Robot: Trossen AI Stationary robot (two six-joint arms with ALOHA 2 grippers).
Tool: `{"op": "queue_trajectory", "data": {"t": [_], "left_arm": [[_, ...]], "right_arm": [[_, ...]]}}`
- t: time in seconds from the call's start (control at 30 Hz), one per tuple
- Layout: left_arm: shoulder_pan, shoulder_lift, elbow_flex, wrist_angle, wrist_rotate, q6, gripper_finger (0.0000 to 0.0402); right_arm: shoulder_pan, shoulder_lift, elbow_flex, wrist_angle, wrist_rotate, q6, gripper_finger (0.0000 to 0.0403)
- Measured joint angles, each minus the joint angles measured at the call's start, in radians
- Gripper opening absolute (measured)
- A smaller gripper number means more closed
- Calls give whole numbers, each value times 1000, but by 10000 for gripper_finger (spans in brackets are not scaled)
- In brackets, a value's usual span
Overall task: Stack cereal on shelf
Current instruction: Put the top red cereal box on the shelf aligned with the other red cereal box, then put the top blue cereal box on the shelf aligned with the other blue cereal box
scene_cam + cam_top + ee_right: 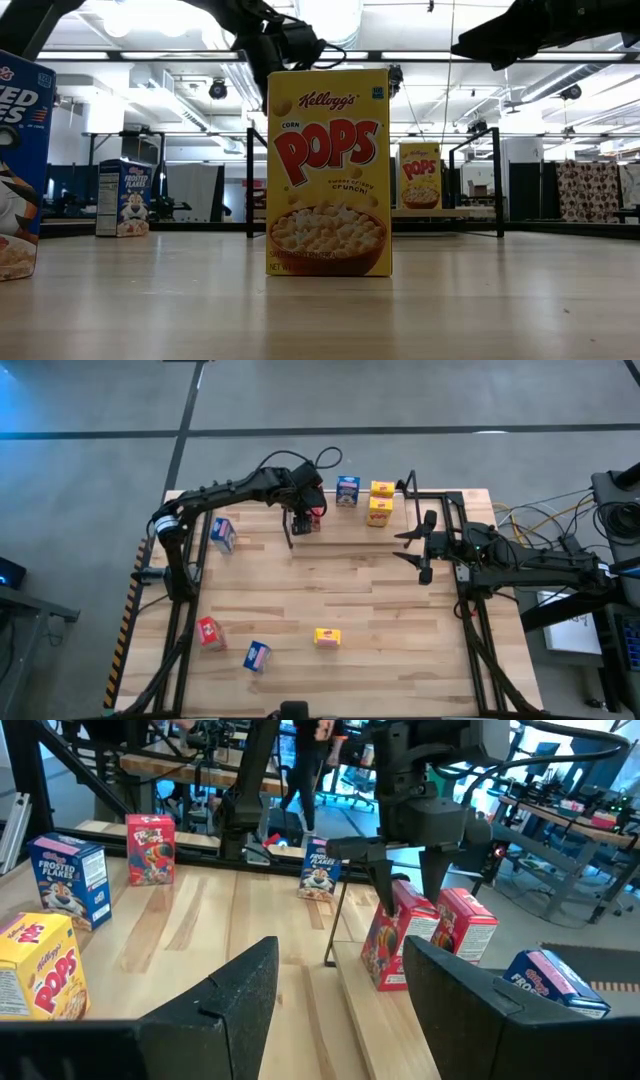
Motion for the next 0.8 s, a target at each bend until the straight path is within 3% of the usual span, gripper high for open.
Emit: {"op": "queue_trajectory", "data": {"t": [0.8], "left_arm": [[-3,-36,2,29,-12,8,226]], "right_arm": [[0,0,0,-1,0,0,206]]}}
